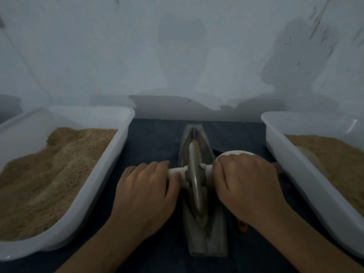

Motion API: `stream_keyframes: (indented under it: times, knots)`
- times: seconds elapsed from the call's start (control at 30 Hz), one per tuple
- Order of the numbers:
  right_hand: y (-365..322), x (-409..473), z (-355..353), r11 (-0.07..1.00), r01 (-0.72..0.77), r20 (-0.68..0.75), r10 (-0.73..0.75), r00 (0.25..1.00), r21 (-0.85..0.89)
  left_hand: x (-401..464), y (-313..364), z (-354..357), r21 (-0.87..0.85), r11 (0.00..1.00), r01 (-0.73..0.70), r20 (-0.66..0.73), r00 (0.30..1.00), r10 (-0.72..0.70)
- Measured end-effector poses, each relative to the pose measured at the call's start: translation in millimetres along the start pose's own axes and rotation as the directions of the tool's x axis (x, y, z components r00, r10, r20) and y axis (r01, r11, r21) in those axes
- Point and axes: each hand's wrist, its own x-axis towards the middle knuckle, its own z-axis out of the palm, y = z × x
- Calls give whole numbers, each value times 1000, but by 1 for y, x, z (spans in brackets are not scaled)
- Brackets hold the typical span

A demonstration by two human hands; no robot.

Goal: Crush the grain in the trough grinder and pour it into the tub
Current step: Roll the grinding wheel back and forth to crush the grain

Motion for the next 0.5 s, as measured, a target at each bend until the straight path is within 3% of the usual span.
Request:
stream_keyframes:
  times: [0.07, 0.13, 0.23, 0.33, 0.4, 0.5]
  knots:
    - [6, 34, 22, 994, -48, 129, 60, 990, -100, 36, 2, 10, 162, 986, -22, 72, 997, 10]
    - [16, 67, 46, 981, -176, 205, 189, 960, -80, 74, 3, 25, 302, 953, -25, 45, 999, 12]
    - [32, 99, 64, 932, -359, 287, 357, 889, -49, 115, 1, 34, 305, 951, 51, 41, 997, -67]
    - [25, 81, 51, 945, -323, 326, 320, 889, -48, 104, 9, 24, 291, 957, -23, 76, 997, 1]
    - [17, 44, 30, 980, -179, 314, 196, 929, -83, 70, 11, 13, 278, 958, -63, 57, 997, 49]
    - [3, -13, -6, 992, -127, 183, 123, 975, 12, 8, 7, 0, 102, 992, -78, -100, 991, 88]
